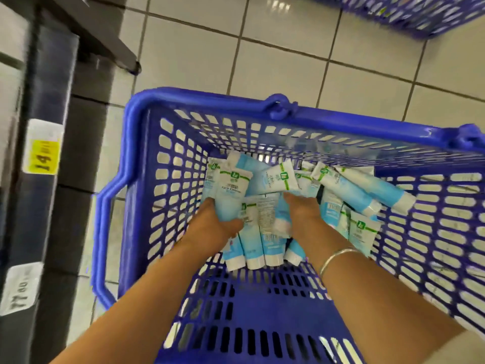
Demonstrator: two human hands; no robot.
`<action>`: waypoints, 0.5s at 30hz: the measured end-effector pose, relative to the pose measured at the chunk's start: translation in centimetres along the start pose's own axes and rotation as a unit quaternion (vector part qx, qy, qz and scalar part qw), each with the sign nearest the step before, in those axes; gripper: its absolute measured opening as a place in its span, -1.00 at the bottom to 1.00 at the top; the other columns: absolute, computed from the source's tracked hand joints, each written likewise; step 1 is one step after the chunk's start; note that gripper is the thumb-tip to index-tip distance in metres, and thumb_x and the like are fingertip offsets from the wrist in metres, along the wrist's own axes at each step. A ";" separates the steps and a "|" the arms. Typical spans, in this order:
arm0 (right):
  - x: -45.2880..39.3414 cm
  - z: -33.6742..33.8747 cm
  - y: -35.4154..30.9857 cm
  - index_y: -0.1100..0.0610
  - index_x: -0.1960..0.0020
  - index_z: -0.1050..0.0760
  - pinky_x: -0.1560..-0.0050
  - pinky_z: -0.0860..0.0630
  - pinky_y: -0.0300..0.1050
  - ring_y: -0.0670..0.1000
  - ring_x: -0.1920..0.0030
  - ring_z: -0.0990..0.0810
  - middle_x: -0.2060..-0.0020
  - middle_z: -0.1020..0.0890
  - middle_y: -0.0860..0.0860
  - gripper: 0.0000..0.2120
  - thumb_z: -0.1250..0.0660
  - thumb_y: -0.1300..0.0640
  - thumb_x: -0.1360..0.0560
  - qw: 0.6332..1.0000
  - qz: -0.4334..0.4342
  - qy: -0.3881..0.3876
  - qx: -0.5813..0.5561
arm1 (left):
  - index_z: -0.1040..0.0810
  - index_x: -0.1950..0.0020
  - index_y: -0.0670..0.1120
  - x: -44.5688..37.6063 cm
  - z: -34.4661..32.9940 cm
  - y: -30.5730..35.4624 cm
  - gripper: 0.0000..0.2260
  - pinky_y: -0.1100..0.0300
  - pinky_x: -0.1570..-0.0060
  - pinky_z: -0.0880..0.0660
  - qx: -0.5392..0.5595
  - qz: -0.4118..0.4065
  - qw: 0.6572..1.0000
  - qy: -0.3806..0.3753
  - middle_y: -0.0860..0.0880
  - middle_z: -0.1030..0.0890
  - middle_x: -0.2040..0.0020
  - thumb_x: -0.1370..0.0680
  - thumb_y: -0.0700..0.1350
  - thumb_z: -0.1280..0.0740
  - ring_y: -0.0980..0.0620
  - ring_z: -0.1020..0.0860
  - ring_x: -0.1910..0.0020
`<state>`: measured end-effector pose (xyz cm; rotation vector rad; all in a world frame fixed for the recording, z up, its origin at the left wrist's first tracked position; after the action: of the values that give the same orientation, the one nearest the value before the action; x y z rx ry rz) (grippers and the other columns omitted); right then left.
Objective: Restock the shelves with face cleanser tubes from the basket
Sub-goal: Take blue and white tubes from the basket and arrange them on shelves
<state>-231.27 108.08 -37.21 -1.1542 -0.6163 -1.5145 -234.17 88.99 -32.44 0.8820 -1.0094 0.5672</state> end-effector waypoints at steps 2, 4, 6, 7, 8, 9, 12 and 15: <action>2.4 1.1 1.3 0.35 -0.25 -0.40 -0.13 -0.48 0.08 0.22 -0.11 -0.55 -0.20 -0.53 0.26 -0.65 -0.29 0.19 -0.53 0.999 0.007 -0.049 -0.007 | -0.36 -0.12 -0.11 2.3 0.5 0.4 -0.70 0.25 0.35 -0.52 0.015 -0.008 1.000 0.000 -0.09 -0.56 0.08 -0.46 -0.21 -0.38 -0.03 -0.58 0.19; 5.7 2.5 2.4 0.34 -0.24 -0.42 -0.02 -0.52 0.09 0.17 0.06 -0.56 -0.15 -0.55 0.26 -0.69 -0.28 0.24 -0.53 0.996 -0.003 -0.086 -0.039 | -0.39 -0.11 -0.14 5.1 1.1 0.9 -0.74 0.34 0.48 -0.46 0.060 -0.013 0.998 -0.014 -0.06 -0.56 0.17 -0.48 -0.25 -0.36 0.08 -0.55 0.33; 9.0 4.1 2.8 0.33 -0.17 -0.44 0.09 -0.51 0.03 0.11 0.15 -0.54 -0.05 -0.57 0.20 -0.76 -0.28 0.26 -0.53 0.992 0.004 -0.095 -0.078 | -0.41 -0.02 -0.08 8.6 2.3 1.7 -0.80 0.37 0.51 -0.44 0.112 -0.021 0.993 -0.023 -0.05 -0.54 0.20 -0.50 -0.31 -0.33 0.16 -0.52 0.43; 10.9 4.9 2.6 0.30 -0.09 -0.46 0.12 -0.51 0.00 0.11 0.15 -0.54 0.01 -0.57 0.17 -0.83 -0.27 0.26 -0.53 0.991 0.011 -0.100 -0.091 | -0.40 0.01 -0.06 10.6 2.9 2.3 -0.79 0.37 0.52 -0.45 0.143 -0.024 0.989 -0.028 -0.06 -0.53 0.21 -0.50 -0.34 -0.31 0.17 -0.51 0.48; 13.0 5.6 2.3 0.25 -0.02 -0.47 0.14 -0.51 -0.02 0.11 0.15 -0.54 0.06 -0.57 0.13 -0.91 -0.27 0.26 -0.53 0.989 0.019 -0.107 -0.098 | -0.40 0.04 -0.04 12.7 3.6 2.9 -0.77 0.35 0.54 -0.44 0.170 -0.029 0.985 -0.029 -0.07 -0.53 0.23 -0.50 -0.36 -0.29 0.17 -0.50 0.52; 15.2 6.3 1.8 0.21 0.02 -0.46 0.16 -0.52 -0.04 0.10 0.15 -0.56 0.10 -0.58 0.10 -0.96 -0.27 0.27 -0.53 0.987 0.030 -0.115 -0.104 | -0.41 0.06 -0.03 14.9 4.4 3.7 -0.76 0.36 0.56 -0.43 0.181 -0.036 0.983 -0.021 -0.06 -0.54 0.27 -0.50 -0.38 -0.29 0.19 -0.48 0.56; 23.0 8.0 -1.5 0.10 0.00 -0.46 0.16 -0.56 -0.06 0.06 0.16 -0.59 0.13 -0.62 0.03 -0.86 -0.25 0.31 -0.52 0.975 0.101 -0.163 -0.115 | -0.41 0.13 -0.04 21.6 7.6 6.4 -0.74 0.42 0.59 -0.38 0.188 -0.071 0.980 0.001 0.01 -0.54 0.37 -0.47 -0.42 -0.28 0.23 -0.47 0.60; 32.2 9.6 -5.8 0.05 -0.04 -0.47 -0.09 -0.50 0.10 0.10 0.01 -0.59 0.03 -0.63 0.05 -0.80 -0.25 0.31 -0.51 0.954 0.183 -0.221 -0.091 | -0.42 0.12 -0.02 28.8 11.3 8.6 -0.76 0.44 0.53 -0.39 0.186 -0.098 0.978 0.004 0.02 -0.56 0.41 -0.45 -0.35 -0.35 0.24 -0.49 0.57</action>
<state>-231.75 103.89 -3.42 -1.6722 -0.5257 -1.0151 -233.46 84.51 -0.65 1.2946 -0.8091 0.6011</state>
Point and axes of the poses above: each hand's wrist, its own x-axis away from the middle knuckle, its own z-axis out of the back of the hand, y = z × x, the point moved 6 cm from there along -x, towards the middle knuckle
